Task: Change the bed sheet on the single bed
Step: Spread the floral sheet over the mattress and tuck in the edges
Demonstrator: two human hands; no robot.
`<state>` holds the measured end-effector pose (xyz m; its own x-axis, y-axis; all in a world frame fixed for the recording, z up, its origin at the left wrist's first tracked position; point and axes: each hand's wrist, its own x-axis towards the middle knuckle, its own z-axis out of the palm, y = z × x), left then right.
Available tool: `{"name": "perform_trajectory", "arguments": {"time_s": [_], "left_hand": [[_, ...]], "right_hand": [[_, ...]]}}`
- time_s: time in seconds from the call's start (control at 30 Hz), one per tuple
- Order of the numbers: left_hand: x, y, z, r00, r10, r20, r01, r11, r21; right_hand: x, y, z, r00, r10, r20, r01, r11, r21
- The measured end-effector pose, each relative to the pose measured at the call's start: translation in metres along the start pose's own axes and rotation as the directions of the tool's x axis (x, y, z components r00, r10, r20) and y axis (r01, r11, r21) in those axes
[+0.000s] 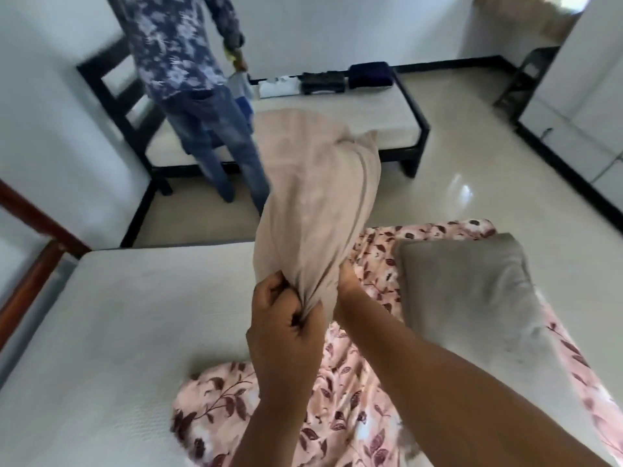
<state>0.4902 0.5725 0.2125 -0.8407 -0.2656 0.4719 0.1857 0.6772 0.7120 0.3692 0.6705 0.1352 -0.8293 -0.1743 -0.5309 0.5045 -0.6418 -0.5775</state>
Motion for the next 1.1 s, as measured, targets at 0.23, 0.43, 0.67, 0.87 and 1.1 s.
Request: {"name": "perform_trajectory", "arguments": {"time_s": [0.23,0.43,0.67,0.87,1.1], "left_hand": [[-0.065,0.046,0.122,0.955,-0.087,0.282,0.154,0.962,-0.224],[-0.16,0.076,0.198,0.499,-0.225,0.837,0.225,0.966,0.125],[-0.23,0.055,0.209,-0.131,-0.104,0.986,0.054,0.992,0.112],[-0.225,0.001,0.234,0.257,-0.315,0.914,0.088,0.949,0.302],[-0.196,-0.038,0.294,0.224,-0.349,0.91,0.257,0.922,0.291]], "right_hand": [[-0.045,-0.112,-0.184,0.581,-0.609,-0.54,0.253,0.765,-0.592],[-0.102,-0.156,-0.337,0.593,-0.668,-0.45,-0.264,0.366,-0.892],[-0.148,-0.096,-0.457,0.777,-0.33,-0.536,-0.527,0.125,-0.841],[-0.133,-0.078,-0.436,0.854,-0.36,-0.377,-0.349,0.141,-0.926],[-0.121,-0.113,-0.394,0.794,-0.608,0.021,0.032,0.007,-0.999]]}}
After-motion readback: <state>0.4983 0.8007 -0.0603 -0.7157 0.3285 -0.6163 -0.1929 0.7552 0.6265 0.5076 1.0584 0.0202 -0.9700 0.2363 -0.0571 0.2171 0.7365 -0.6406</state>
